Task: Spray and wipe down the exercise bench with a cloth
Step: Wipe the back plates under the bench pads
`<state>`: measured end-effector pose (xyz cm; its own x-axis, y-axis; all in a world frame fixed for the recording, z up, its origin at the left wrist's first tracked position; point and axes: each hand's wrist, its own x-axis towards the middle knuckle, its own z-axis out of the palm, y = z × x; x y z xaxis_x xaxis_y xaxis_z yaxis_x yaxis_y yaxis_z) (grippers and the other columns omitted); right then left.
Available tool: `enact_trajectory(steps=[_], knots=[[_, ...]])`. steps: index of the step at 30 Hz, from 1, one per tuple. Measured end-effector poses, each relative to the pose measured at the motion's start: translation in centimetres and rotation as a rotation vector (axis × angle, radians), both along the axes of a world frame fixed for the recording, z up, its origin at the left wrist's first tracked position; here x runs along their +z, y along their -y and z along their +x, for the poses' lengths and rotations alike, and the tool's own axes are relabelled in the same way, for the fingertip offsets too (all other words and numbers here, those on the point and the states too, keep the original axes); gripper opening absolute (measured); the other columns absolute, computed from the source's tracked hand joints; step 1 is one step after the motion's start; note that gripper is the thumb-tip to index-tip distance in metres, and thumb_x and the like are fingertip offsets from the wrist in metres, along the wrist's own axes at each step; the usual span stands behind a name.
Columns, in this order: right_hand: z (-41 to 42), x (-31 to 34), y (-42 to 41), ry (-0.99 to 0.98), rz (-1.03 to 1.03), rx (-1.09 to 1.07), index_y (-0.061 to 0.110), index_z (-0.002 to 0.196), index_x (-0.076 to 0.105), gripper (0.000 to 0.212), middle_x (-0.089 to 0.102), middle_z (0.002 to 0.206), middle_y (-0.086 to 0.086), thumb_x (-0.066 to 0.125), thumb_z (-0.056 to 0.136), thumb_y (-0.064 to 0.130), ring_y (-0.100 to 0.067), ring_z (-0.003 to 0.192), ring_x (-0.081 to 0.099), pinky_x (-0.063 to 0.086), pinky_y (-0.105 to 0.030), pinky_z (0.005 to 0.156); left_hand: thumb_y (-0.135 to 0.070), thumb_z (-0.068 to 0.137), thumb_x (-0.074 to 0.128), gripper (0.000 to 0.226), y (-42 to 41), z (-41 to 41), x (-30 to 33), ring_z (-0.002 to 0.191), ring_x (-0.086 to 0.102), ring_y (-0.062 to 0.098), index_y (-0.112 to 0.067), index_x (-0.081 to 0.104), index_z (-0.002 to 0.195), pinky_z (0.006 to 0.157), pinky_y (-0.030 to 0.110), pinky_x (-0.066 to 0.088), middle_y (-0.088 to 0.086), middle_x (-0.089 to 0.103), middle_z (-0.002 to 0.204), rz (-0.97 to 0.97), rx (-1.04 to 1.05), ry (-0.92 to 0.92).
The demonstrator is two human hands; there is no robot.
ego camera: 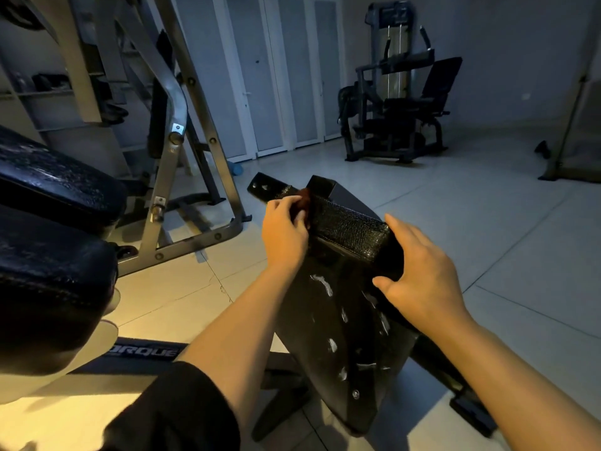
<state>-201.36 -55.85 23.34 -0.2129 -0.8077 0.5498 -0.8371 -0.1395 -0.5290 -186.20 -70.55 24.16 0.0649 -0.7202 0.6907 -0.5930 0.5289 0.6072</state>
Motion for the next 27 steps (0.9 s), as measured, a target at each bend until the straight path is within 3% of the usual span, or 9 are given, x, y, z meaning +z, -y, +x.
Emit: enact_trajectory(steps=[4, 8, 11, 14, 16, 19, 22, 25, 27], knots=[[-0.4, 0.1, -1.4, 0.010, 0.061, 0.030, 0.024, 0.153, 0.022, 0.092, 0.034, 0.154, 0.006, 0.077, 0.080, 0.015, -0.015, 0.140, 0.034, 0.035, -0.031, 0.109, -0.011, 0.097, 0.054, 0.024, -2.0, 0.5, 0.0, 0.109, 0.053, 0.020, -0.008, 0.061, 0.119, 0.082, 0.011, 0.030, 0.011, 0.057, 0.114, 0.023, 0.070, -0.117], [-0.4, -0.4, -2.2, 0.079, -0.266, 0.033, 0.018, 0.134, 0.054, 0.048, 0.061, 0.118, 0.004, 0.068, 0.088, 0.017, -0.006, 0.107, 0.056, 0.053, -0.032, 0.090, -0.007, 0.095, 0.056, 0.027, -8.3, -2.3, 0.6, 0.104, 0.046, -0.007, -0.007, 0.059, 0.122, 0.091, 0.001, 0.032, 0.009, 0.054, 0.121, -0.200, -0.162, -0.184], [0.3, 0.7, -3.5, 0.543, -0.287, 0.219, 0.028, 0.135, 0.051, 0.037, 0.060, 0.116, 0.014, 0.052, 0.098, 0.023, 0.005, 0.103, 0.060, 0.051, -0.012, 0.080, -0.008, 0.094, 0.058, 0.034, -12.9, -5.4, 0.5, 0.114, 0.050, 0.003, -0.007, 0.052, 0.128, 0.098, 0.017, 0.042, 0.005, 0.051, 0.125, -0.244, -0.449, -0.147], [-0.1, 1.1, -4.6, 0.862, -0.260, 0.296, 0.036, 0.132, 0.052, 0.040, 0.061, 0.120, 0.017, 0.053, 0.097, 0.015, 0.004, 0.108, 0.060, 0.052, -0.014, 0.080, -0.008, 0.095, 0.055, 0.038, -15.0, -6.8, -0.4, 0.122, 0.049, 0.008, -0.010, 0.046, 0.132, 0.103, 0.029, 0.043, 0.001, 0.049, 0.133, -0.089, -0.659, -0.190], [-0.9, 0.8, -5.1, 1.030, -0.249, 0.282, 0.040, 0.118, 0.057, 0.045, 0.063, 0.117, 0.013, 0.056, 0.093, 0.002, -0.003, 0.105, 0.063, 0.056, -0.023, 0.080, -0.008, 0.093, 0.055, 0.040, -15.1, -6.7, -1.0, 0.136, 0.039, 0.007, -0.013, 0.050, 0.132, 0.114, 0.031, 0.034, -0.003, 0.047, 0.142, -0.049, -0.729, -0.090], [-1.6, 0.5, -5.2, 1.239, -0.216, 0.200, 0.035, 0.109, 0.059, 0.047, 0.067, 0.114, -0.001, 0.052, 0.091, -0.008, -0.016, 0.102, 0.066, 0.056, -0.027, 0.070, -0.012, 0.089, 0.060, 0.048, -14.9, -5.9, -2.0, 0.145, 0.018, 0.001, -0.019, 0.053, 0.136, 0.117, 0.016, 0.013, -0.008, 0.039, 0.151, -0.054, -0.818, 0.161], [-1.9, -0.1, -4.0, 1.373, -0.267, 0.023, 0.032, 0.107, 0.060, 0.043, 0.067, 0.107, -0.007, 0.048, 0.092, -0.007, -0.022, 0.098, 0.066, 0.057, -0.031, 0.069, -0.018, 0.091, 0.056, 0.053, -14.4, -4.6, -3.3, 0.144, 0.022, 0.002, -0.018, 0.045, 0.143, 0.115, 0.011, 0.015, -0.006, 0.037, 0.152, -0.161, -0.701, 0.333], [-1.9, -0.4, -2.9, 0.972, -0.348, -0.176, 0.035, 0.108, 0.058, 0.039, 0.060, 0.117, 0.000, 0.050, 0.091, 0.000, -0.016, 0.107, 0.059, 0.055, -0.038, 0.088, -0.023, 0.090, 0.051, 0.047, -12.8, -2.9, -4.5, 0.141, 0.033, 0.012, -0.014, 0.051, 0.137, 0.115, 0.020, 0.022, 0.001, 0.044, 0.146, -0.280, -0.440, 0.353], [-1.2, -0.7, -2.6, 0.579, -0.380, -0.133, 0.032, 0.112, 0.055, 0.038, 0.053, 0.117, 0.001, 0.056, 0.087, 0.003, -0.003, 0.103, 0.052, 0.050, -0.023, 0.091, -0.022, 0.089, 0.052, 0.047, -11.8, -1.8, -4.9, 0.139, 0.034, 0.018, -0.012, 0.052, 0.135, 0.115, 0.030, 0.027, 0.005, 0.043, 0.145, -0.299, -0.325, 0.356]])
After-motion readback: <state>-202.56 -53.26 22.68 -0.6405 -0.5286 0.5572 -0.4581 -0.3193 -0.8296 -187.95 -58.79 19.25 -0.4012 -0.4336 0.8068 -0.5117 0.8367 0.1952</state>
